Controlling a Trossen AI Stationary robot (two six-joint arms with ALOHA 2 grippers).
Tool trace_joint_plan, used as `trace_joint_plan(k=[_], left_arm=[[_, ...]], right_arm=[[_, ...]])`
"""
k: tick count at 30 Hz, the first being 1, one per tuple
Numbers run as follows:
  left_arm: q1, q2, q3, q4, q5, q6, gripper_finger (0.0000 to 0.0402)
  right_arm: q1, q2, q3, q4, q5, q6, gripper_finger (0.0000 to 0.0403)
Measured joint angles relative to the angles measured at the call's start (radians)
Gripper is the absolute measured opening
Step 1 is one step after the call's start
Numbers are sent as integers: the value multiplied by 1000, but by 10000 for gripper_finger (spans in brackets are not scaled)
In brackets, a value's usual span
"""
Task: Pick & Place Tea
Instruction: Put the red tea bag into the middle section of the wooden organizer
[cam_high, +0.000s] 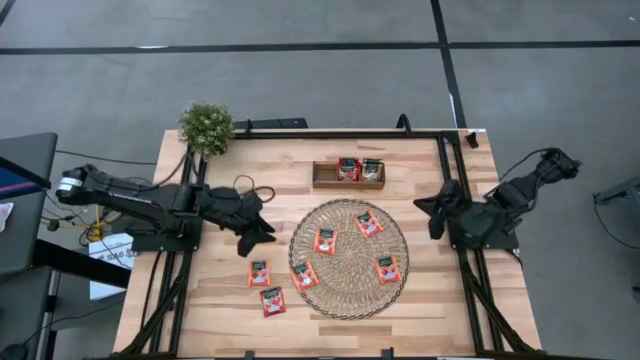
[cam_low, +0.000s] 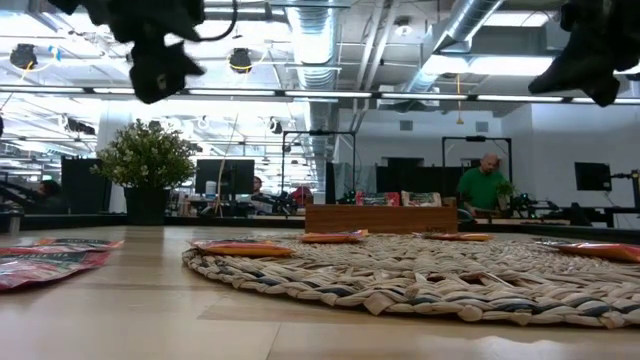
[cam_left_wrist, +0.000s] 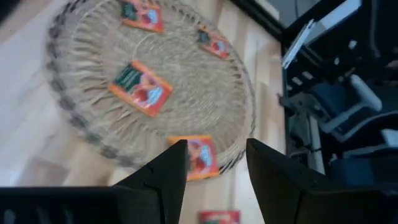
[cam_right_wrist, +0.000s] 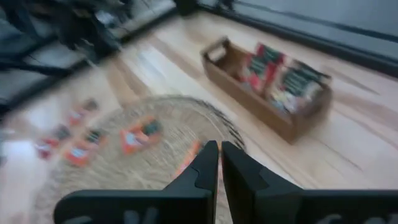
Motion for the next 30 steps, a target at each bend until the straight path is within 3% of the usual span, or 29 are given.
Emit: trace_joint_plan(k=[7, 13, 22, 26, 30], left_arm=[[-137, 202, 114, 65, -180, -111, 156], [-200, 442, 276, -9, -215, -185, 156], [-232, 718, 552, -486, -159, -303, 156], [-243, 748, 599, -605, -144, -337, 156], [-257, 752, 599, -663, -96, -371, 156]], right_arm=[[-46, -270, -16, 60, -205, -227, 13], [-53, -455, -16, 68, -368, -335, 12], [-52, -467, -70, 214, -528, -496, 12], [-52, -467, -120, 296, -601, -535, 12], [-52, -467, -157, 302, -602, -551, 12]])
